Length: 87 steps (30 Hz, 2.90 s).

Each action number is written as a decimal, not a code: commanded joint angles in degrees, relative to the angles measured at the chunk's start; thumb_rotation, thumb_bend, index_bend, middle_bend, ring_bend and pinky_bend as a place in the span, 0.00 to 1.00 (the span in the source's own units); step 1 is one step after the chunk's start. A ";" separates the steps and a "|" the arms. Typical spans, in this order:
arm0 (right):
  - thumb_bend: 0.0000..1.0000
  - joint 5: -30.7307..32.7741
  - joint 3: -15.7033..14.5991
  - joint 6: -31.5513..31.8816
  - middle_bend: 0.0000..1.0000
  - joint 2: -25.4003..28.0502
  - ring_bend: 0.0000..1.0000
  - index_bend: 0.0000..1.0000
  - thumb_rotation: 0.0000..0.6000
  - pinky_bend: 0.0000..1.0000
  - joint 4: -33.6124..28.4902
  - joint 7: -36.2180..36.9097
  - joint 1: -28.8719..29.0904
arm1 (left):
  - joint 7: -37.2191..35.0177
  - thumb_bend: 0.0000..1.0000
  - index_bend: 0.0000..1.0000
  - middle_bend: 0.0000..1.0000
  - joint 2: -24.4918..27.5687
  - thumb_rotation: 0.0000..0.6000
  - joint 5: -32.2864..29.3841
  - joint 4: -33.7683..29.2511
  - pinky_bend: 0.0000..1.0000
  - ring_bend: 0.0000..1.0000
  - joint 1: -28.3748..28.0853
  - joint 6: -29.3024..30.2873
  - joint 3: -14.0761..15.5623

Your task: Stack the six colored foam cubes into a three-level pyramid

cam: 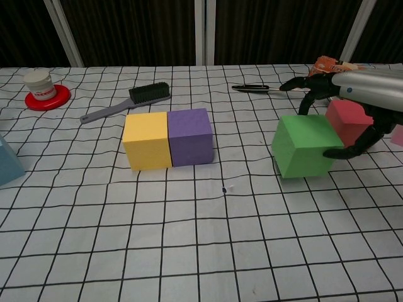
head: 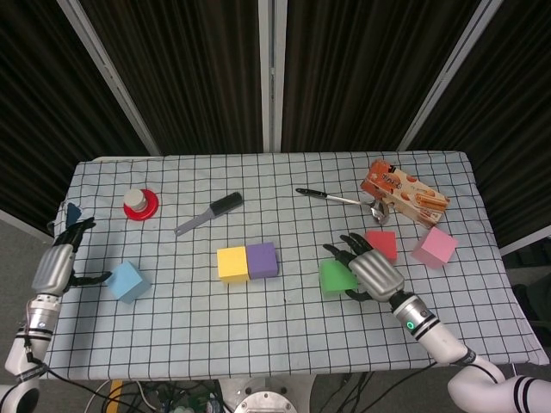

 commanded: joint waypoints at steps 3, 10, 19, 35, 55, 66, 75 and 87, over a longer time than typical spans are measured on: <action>0.30 2.29 2.83 -0.73 0.47 -0.62 0.03 0.00 1.00 0.00 2.04 -0.28 2.45 | -0.48 0.02 0.06 0.12 0.34 1.00 0.26 -0.10 0.12 0.06 0.32 0.09 -0.13; 0.30 6.92 5.37 -6.22 0.47 -5.20 0.04 0.00 1.00 0.00 7.53 -0.52 7.65 | -1.08 0.02 0.06 0.12 0.52 1.00 0.70 -0.01 0.12 0.06 0.60 -0.08 -0.24; 0.30 10.55 6.08 -7.54 0.49 -10.97 0.07 0.00 1.00 0.00 10.91 -1.89 10.71 | -1.82 0.02 0.06 0.12 0.43 1.00 1.36 0.55 0.12 0.06 0.93 -0.54 0.03; 0.30 11.54 5.48 -7.69 0.50 -14.02 0.07 0.00 1.00 0.00 12.27 -2.64 13.38 | -2.03 0.02 0.06 0.12 0.16 1.00 2.26 1.13 0.12 0.06 0.93 -1.37 0.31; 0.30 12.45 4.39 -7.52 0.50 -17.04 0.07 0.00 1.00 0.00 14.11 -4.15 15.10 | -2.69 0.02 0.06 0.12 0.06 1.00 2.61 1.77 0.12 0.06 0.99 -1.86 0.32; 0.30 13.41 4.27 -6.76 0.50 -17.69 0.07 0.00 1.00 0.00 14.62 -5.14 15.28 | -3.56 0.02 0.06 0.12 0.11 1.00 2.76 2.33 0.12 0.06 1.11 -2.07 0.41; 0.30 14.33 4.37 -7.68 0.50 -18.57 0.07 0.00 1.00 0.00 15.48 -5.09 16.07 | -2.15 0.02 0.06 0.12 0.73 1.00 2.06 0.14 0.12 0.06 0.50 -2.96 -0.22; 0.30 14.86 4.31 -7.19 0.50 -18.30 0.07 0.00 1.00 0.00 14.97 -5.90 16.26 | -2.01 0.02 0.06 0.12 1.13 1.00 2.06 -0.44 0.12 0.06 0.73 -2.98 -0.06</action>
